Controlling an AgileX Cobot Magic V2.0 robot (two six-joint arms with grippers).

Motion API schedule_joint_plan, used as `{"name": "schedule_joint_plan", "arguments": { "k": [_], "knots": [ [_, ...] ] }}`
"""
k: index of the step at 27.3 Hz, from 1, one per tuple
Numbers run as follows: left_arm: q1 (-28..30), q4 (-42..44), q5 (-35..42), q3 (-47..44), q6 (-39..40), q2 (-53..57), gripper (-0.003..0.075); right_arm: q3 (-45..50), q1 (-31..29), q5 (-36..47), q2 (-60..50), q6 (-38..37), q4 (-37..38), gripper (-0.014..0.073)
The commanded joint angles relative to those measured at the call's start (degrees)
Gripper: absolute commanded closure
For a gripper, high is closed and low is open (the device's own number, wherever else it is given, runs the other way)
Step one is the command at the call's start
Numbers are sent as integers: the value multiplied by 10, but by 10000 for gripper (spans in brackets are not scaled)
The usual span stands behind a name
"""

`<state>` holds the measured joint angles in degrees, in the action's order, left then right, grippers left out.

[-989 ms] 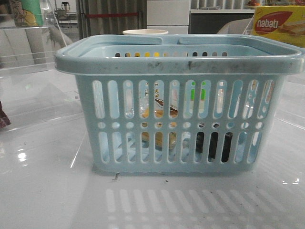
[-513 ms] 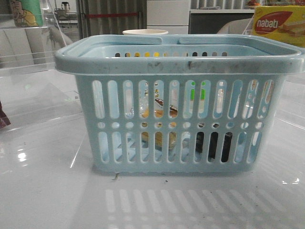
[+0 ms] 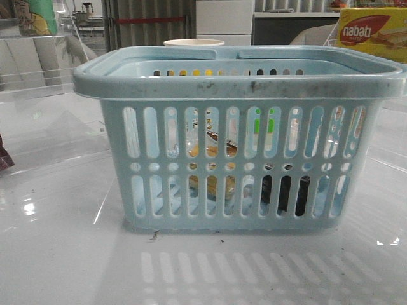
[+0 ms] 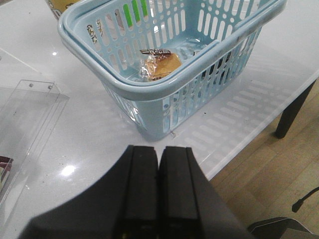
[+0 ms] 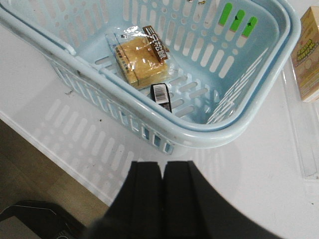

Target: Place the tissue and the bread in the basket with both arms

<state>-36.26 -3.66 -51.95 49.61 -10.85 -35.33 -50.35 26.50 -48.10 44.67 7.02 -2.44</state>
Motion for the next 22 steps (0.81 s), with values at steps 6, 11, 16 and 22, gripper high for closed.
{"name": "schedule_joint_plan", "arguments": {
  "k": [6, 11, 16, 22],
  "knots": [
    [1, -5, 38, 14, 4, 0, 629, -14, 0, 34, -2, 5, 6, 538],
    [83, 3, 101, -32, 2, 56, 629, -14, 0, 34, -2, 5, 6, 538],
    [210, 10, 302, -178, 2, 154, 629, -14, 0, 34, -2, 5, 6, 538],
    [324, -17, 435, -364, 2, 281, 629, -14, 0, 34, -2, 5, 6, 538]
  ]
}}
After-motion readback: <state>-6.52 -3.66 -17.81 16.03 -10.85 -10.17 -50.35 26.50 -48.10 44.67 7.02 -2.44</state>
